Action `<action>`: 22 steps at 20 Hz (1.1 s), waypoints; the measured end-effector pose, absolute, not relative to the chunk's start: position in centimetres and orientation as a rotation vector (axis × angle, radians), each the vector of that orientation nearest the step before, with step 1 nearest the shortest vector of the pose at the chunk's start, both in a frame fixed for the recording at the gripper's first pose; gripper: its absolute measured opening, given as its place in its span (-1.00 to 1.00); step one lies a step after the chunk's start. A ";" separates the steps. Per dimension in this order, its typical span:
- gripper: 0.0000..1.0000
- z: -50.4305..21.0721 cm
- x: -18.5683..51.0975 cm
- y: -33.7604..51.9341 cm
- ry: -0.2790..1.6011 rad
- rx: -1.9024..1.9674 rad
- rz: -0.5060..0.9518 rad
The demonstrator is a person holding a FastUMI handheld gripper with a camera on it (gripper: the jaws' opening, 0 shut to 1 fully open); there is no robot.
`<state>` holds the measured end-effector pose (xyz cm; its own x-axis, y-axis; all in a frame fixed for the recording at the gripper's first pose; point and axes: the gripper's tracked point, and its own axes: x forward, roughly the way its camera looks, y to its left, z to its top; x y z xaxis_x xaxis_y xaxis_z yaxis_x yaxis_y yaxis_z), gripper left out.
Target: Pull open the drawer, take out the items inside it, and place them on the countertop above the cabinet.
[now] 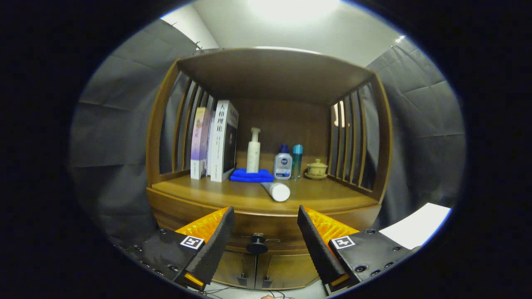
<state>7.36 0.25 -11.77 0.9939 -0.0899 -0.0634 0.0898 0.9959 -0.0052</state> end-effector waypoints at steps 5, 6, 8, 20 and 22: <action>0.90 -7.1 2.7 -2.6 -0.013 0.002 -0.113; 0.91 -6.9 1.7 -3.3 -0.011 -0.006 -0.125; 0.91 -6.6 -0.4 -4.4 -0.004 -0.003 -0.136; 0.90 -0.7 -6.1 -6.7 -0.099 0.077 -0.126; 0.90 0.1 -6.5 -6.4 -0.113 0.078 -0.122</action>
<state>-6.51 -6.41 0.06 0.9863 -0.1252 0.1075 0.1165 0.9896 0.0840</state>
